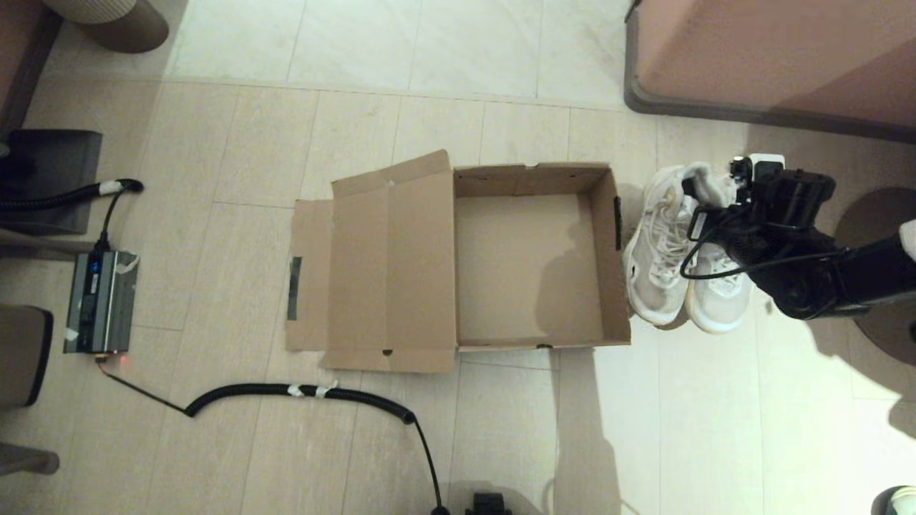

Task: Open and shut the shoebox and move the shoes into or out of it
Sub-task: Put the shoes out of the shoe box

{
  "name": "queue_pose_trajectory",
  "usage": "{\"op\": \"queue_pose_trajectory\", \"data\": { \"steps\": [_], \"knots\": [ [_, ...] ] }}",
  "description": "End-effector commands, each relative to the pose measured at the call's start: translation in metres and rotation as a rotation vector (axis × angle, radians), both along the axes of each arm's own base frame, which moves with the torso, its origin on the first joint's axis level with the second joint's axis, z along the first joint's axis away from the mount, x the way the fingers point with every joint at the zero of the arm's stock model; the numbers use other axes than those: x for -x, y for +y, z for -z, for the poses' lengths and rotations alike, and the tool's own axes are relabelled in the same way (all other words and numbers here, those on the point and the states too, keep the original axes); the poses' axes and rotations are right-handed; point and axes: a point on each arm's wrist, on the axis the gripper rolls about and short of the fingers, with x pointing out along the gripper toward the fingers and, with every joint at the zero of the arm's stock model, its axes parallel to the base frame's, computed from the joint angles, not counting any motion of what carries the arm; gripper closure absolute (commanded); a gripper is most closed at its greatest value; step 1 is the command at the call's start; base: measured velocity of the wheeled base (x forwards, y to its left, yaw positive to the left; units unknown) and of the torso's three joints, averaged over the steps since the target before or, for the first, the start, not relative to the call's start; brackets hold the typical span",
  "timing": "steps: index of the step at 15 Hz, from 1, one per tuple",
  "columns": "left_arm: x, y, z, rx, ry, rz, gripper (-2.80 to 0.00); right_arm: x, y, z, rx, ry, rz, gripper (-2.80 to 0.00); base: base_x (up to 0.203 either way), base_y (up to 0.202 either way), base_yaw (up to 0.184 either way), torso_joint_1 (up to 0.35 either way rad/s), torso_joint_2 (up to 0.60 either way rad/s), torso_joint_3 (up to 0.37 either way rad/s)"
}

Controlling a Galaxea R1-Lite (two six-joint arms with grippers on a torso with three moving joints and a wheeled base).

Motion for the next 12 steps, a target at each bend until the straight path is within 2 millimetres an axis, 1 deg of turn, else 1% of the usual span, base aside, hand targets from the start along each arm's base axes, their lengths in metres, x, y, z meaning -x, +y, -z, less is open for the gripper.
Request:
{"op": "queue_pose_trajectory", "data": {
  "steps": [1, 4, 7, 8, 9, 12],
  "knots": [
    [-0.001, 0.000, 0.002, 0.000, 0.007, 0.000, 0.00, -0.011, -0.005, 0.026, -0.001, 0.040, -0.005, 0.00, 0.000, 0.000, 0.000, 0.000, 0.00, 0.000],
    [-0.001, 0.000, 0.002, 0.000, 0.007, 0.000, 0.00, -0.018, -0.015, 0.042, 0.000, 0.025, -0.003, 0.00, 0.000, 0.000, 0.000, 0.000, 0.00, 0.000],
    [-0.001, 0.000, 0.002, 0.000, 0.007, 0.000, 0.00, -0.025, -0.016, 0.046, 0.002, 0.018, -0.009, 0.00, 0.000, 0.000, 0.000, 0.000, 0.00, 0.000],
    [-0.001, 0.000, 0.002, 0.000, 0.007, 0.000, 0.00, -0.028, -0.016, 0.049, 0.002, 0.018, -0.018, -0.53, 0.000, 0.000, 0.000, 0.000, 0.00, 0.000],
    [-0.001, 0.000, 0.002, 0.000, 0.007, 0.000, 0.00, -0.030, -0.016, 0.048, 0.002, 0.011, -0.021, -2.80, 0.000, 0.000, 0.000, 0.000, 0.00, 0.000],
    [-0.001, 0.000, 0.002, 0.000, 0.007, 0.000, 0.00, -0.028, -0.016, 0.051, 0.000, 0.024, -0.018, -2.80, 0.000, 0.000, 0.000, 0.000, 0.00, 0.000]
  ]
}}
